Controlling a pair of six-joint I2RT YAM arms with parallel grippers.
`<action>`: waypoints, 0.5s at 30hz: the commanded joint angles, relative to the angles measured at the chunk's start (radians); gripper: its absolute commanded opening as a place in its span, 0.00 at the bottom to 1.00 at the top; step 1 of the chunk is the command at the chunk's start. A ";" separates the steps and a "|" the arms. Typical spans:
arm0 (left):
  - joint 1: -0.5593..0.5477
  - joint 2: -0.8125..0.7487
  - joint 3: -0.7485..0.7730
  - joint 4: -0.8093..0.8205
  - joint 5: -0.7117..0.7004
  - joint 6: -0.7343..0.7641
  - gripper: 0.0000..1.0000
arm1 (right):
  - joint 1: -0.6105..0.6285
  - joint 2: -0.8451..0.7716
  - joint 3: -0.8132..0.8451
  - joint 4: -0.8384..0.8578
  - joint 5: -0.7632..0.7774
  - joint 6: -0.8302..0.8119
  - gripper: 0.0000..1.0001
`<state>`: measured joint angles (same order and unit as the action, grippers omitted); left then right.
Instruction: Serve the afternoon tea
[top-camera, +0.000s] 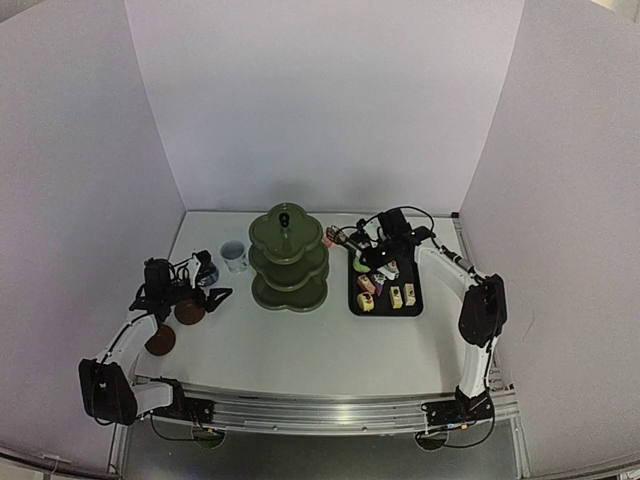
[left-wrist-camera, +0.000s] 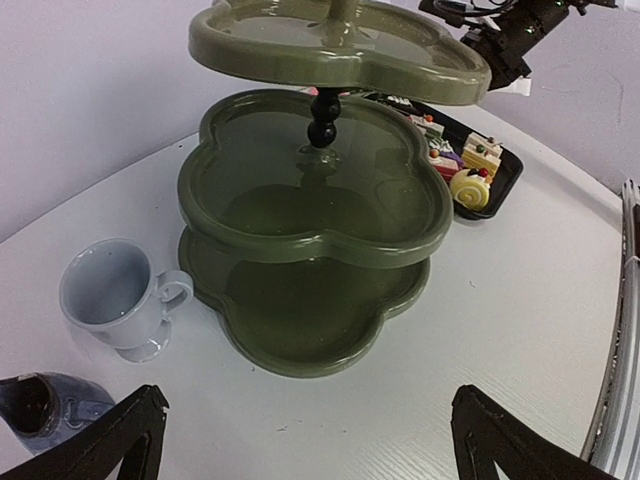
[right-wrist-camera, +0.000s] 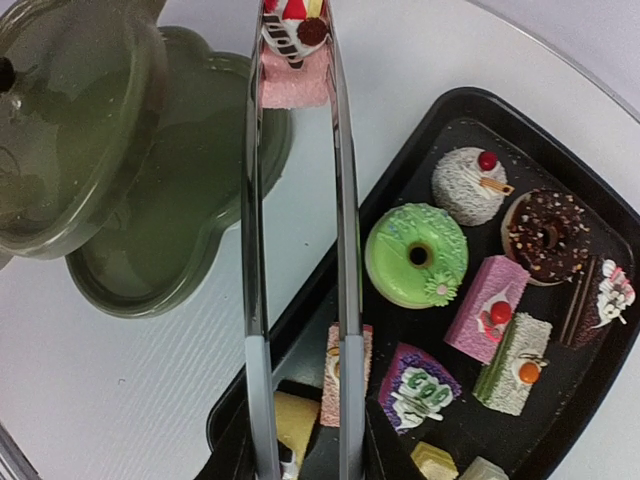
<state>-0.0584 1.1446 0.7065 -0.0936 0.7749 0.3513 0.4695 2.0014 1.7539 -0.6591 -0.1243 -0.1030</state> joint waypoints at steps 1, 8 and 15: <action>-0.012 -0.005 -0.003 -0.076 0.067 0.136 1.00 | 0.008 0.014 -0.017 0.090 -0.071 0.033 0.15; -0.017 0.005 0.000 -0.079 0.075 0.144 1.00 | 0.017 0.059 -0.020 0.093 -0.116 0.055 0.15; -0.017 0.017 0.004 -0.050 0.055 0.109 1.00 | 0.044 0.099 -0.003 0.098 -0.120 0.055 0.16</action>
<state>-0.0715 1.1490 0.7059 -0.1609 0.8196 0.4734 0.4870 2.0805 1.7313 -0.6156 -0.2094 -0.0489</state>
